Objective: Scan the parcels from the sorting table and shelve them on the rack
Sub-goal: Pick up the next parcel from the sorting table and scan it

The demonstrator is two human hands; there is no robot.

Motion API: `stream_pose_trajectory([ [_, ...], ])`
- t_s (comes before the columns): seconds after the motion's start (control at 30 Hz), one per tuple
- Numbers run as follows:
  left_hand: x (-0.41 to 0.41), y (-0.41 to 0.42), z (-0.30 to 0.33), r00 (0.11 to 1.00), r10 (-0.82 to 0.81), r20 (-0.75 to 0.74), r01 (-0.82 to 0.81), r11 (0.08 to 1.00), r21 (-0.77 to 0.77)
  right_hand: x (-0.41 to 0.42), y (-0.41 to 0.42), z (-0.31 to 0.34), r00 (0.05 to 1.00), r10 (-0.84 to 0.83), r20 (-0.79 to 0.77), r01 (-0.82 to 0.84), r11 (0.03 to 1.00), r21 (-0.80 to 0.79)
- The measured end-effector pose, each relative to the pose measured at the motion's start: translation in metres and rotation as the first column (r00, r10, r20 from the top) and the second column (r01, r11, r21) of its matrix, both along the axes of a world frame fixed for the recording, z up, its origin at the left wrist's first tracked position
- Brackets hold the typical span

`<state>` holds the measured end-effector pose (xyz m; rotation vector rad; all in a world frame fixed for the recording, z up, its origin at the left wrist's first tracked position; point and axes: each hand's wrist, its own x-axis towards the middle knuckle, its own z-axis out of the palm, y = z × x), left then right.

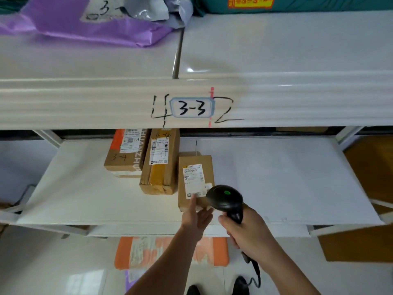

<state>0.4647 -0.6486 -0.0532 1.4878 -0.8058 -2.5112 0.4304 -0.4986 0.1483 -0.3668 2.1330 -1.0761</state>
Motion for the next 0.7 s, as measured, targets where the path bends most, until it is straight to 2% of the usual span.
stream_pose_trajectory([
  [0.2, -0.033, -0.033, 0.010, 0.995, 0.095, -0.012, -0.095, 0.995, -0.028, 0.001, 0.005, -0.011, 1.000, -0.020, 0.014, 0.020, 1.000, 0.019],
  [0.4, -0.080, -0.073, 0.027, 0.996, 0.068, 0.063, -0.070, 0.997, 0.035, 0.003, 0.011, -0.023, 0.998, -0.057, -0.026, 0.058, 0.998, 0.030],
  [0.6, -0.095, -0.090, 0.041, 0.989, 0.144, 0.024, -0.145, 0.989, 0.032, 0.003, 0.023, -0.023, 0.988, -0.154, -0.030, 0.154, 0.988, -0.005],
  [0.7, -0.082, -0.086, 0.045, 0.999, -0.042, 0.029, 0.044, 0.996, -0.083, 0.002, 0.026, -0.011, 0.981, -0.194, -0.013, 0.193, 0.980, -0.045],
])
